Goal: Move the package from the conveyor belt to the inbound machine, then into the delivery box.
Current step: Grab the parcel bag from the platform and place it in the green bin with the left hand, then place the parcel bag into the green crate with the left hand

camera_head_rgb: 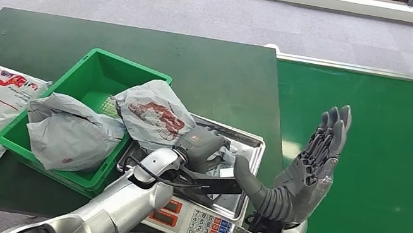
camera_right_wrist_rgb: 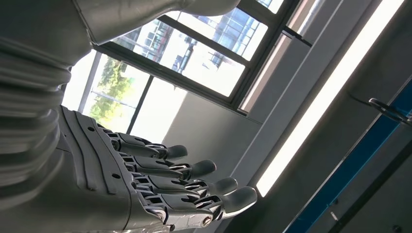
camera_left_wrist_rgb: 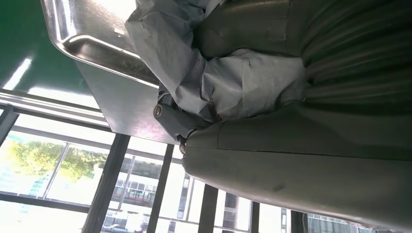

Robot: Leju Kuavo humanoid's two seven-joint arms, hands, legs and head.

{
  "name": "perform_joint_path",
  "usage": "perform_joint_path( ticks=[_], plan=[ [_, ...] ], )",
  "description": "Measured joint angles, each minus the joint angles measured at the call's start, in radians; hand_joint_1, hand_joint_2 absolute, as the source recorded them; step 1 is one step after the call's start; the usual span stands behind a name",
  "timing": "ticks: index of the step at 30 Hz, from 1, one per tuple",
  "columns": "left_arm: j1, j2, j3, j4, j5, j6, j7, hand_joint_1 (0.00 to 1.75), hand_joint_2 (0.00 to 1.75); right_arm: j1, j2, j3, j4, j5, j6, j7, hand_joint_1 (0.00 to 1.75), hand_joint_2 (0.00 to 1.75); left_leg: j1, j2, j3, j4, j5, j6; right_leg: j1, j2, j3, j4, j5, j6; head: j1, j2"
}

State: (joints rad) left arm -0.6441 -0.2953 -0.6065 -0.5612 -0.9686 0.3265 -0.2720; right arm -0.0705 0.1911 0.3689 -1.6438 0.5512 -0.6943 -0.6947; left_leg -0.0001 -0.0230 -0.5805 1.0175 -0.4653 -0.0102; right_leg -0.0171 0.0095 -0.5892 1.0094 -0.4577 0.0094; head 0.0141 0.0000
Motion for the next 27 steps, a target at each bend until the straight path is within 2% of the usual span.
perform_joint_path(
  ticks=[4,9,12,15,17,19,21,27],
  plan=[
    [0.005,0.002,-0.002,-0.012,-0.057,0.041,0.035,1.75,1.75,0.001,0.0,0.0,0.0,0.001,0.0,0.0,0.0,1.75,0.0,0.0,0.0,0.0,0.0,0.0,0.0,0.0,0.0,0.0,0.0,0.0,0.0,0.0],
    [0.04,0.034,-0.027,-0.171,-0.423,0.212,0.248,1.75,1.75,0.012,0.0,0.0,0.0,0.026,0.0,0.006,0.0,1.75,0.0,0.0,-0.001,0.0,0.0,0.0,0.0,0.0,0.0,0.0,0.0,0.0,0.0,0.0],
    [0.041,0.097,-0.073,-0.319,-0.525,0.263,0.434,1.75,1.75,0.019,0.0,0.0,0.0,0.033,0.0,0.009,0.0,1.75,0.0,0.001,-0.001,0.0,0.0,0.0,0.0,0.0,-0.002,0.0,0.0,0.0,0.0,0.0],
    [-0.028,0.192,-0.211,-0.432,-0.527,0.285,0.687,1.75,1.75,0.021,0.001,0.0,0.0,0.032,0.0,0.001,0.0,1.75,0.001,0.0,-0.001,0.0,0.001,-0.001,0.001,0.0,-0.002,0.0,0.0,-0.001,0.0,0.0],
    [-0.082,0.243,-0.31,-0.469,-0.528,0.296,0.783,1.75,1.75,0.022,0.002,0.0,0.0,0.04,0.0,0.0,0.0,1.75,0.001,-0.002,-0.001,0.0,0.002,-0.001,0.001,-0.001,-0.001,0.0,0.0,-0.001,0.0,0.0],
    [-0.115,0.273,-0.379,-0.485,-0.528,0.315,0.783,1.75,1.75,0.025,0.002,0.0,0.0,0.045,0.0,0.003,0.0,1.75,0.002,-0.003,-0.001,0.0,0.002,-0.001,0.001,-0.002,0.0,0.0,0.0,-0.001,0.0,0.0],
    [-0.128,0.288,-0.413,-0.489,-0.528,0.327,0.757,1.75,1.75,0.031,0.002,0.0,0.0,0.044,0.0,0.008,0.0,1.75,0.001,-0.002,-0.001,0.0,0.002,-0.001,0.001,-0.001,-0.001,0.0,0.001,-0.001,0.0,0.0],
    [-0.131,0.311,-0.44,-0.492,-0.528,0.329,0.744,1.75,1.75,0.036,0.002,0.0,0.0,0.042,0.0,0.014,0.0,1.75,0.001,-0.001,-0.001,0.0,0.002,-0.001,0.001,0.0,-0.002,0.0,0.001,-0.001,0.0,0.0]
  ],
)
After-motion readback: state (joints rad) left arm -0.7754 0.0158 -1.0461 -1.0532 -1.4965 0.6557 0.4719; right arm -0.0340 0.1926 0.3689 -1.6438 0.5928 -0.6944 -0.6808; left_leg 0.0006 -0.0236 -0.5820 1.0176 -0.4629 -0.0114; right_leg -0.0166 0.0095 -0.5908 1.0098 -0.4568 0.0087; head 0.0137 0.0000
